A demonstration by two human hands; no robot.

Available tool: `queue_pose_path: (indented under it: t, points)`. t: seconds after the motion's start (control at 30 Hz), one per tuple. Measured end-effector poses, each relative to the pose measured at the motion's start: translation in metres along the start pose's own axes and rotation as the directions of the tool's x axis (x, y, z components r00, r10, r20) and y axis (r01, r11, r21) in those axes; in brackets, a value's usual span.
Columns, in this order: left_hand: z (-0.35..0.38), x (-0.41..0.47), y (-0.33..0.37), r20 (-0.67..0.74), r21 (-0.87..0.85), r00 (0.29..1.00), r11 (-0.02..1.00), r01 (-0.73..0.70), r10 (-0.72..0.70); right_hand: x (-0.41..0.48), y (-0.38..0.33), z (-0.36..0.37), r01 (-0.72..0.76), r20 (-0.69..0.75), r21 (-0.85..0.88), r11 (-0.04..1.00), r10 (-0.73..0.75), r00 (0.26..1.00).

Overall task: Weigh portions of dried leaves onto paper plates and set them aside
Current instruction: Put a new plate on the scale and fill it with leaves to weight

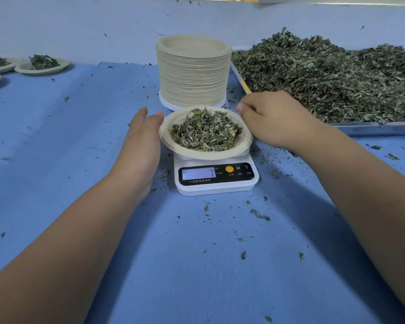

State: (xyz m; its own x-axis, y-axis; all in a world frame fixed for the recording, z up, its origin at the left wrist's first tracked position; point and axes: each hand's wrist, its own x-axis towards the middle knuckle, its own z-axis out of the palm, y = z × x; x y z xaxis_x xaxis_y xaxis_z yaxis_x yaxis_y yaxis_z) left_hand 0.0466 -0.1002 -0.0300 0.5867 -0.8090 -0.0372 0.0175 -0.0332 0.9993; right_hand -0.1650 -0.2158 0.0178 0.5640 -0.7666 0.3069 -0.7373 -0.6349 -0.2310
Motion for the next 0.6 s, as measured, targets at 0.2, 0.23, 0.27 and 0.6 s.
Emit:
queue_pose_path:
  t: [0.2, 0.23, 0.27, 0.6]
  points:
    - [0.002, -0.005, 0.003, 0.043, -0.065, 0.999, 0.998, 0.011, -0.008, 0.001, -0.006, -0.001, -0.032, -0.013, 0.131, 0.991, 0.034, 0.999]
    - [0.003, -0.006, 0.004, 0.047, -0.088, 0.999, 0.996, 0.022, -0.018, 0.001, -0.007, -0.001, -0.035, -0.036, 0.151, 0.988, 0.04, 0.999]
    - [0.003, -0.006, 0.006, 0.052, -0.112, 0.998, 0.993, 0.03, -0.025, 0.001, -0.008, -0.001, -0.033, -0.052, 0.156, 0.987, 0.042, 0.998]
    - [-0.015, 0.0, 0.023, -0.124, -0.292, 0.992, 0.956, -0.031, -0.005, 0.001, -0.042, -0.002, -0.098, -0.018, 0.483, 0.87, 0.121, 0.992]
